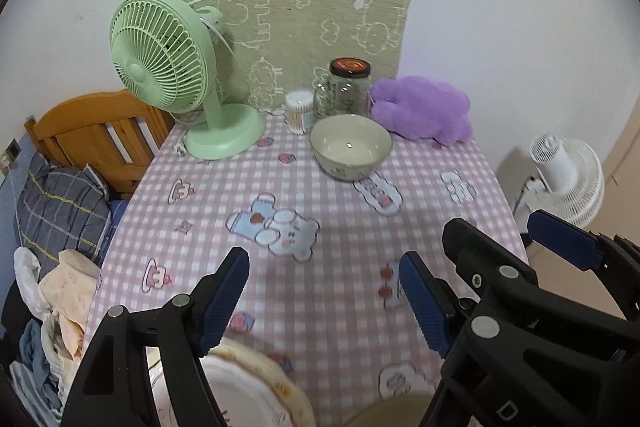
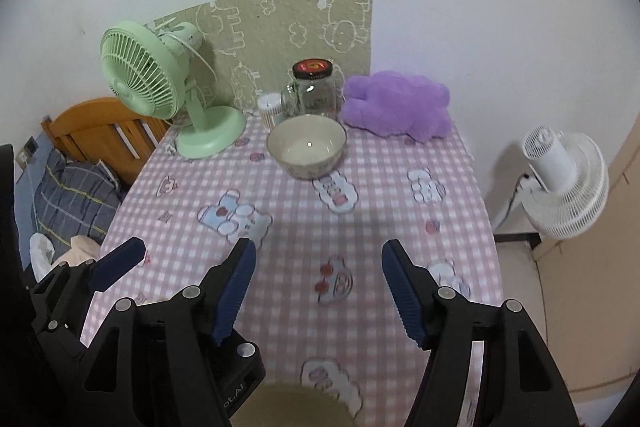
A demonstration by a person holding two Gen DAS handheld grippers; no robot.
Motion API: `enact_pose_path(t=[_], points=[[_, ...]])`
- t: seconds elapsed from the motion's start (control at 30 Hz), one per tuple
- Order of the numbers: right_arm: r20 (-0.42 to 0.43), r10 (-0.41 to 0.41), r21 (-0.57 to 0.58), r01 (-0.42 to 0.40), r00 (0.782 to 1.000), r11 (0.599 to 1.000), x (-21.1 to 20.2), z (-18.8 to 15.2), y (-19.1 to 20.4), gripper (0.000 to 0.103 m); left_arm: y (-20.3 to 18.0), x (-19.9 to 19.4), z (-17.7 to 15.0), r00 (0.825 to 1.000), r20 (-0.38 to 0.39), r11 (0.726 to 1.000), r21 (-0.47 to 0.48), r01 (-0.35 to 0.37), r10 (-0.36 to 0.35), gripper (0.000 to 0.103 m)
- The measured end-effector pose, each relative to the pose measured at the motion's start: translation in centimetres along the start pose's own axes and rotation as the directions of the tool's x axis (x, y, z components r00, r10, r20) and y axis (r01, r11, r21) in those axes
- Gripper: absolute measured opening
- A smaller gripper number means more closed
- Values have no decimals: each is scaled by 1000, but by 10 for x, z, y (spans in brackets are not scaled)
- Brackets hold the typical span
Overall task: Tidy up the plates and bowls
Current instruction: 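Move both grippers to the olive-green bowl beside the glass jar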
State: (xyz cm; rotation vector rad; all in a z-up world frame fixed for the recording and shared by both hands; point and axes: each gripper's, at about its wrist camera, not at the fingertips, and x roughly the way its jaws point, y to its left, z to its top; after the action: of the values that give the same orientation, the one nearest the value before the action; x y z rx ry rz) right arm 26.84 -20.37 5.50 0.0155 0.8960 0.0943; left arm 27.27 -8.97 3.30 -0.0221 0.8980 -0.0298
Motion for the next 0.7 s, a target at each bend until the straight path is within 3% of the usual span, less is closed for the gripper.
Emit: enact_pose_path(t=[0.43, 0.7], points=[[-22, 109, -43, -109, 994, 993, 72, 66, -14, 70, -4, 62, 56, 995, -22, 995, -35, -96, 95, 83], [-25, 100, -28, -101, 995, 994, 113, 93, -17, 74, -4, 102, 81, 992, -25, 992, -34, -121, 121, 84]])
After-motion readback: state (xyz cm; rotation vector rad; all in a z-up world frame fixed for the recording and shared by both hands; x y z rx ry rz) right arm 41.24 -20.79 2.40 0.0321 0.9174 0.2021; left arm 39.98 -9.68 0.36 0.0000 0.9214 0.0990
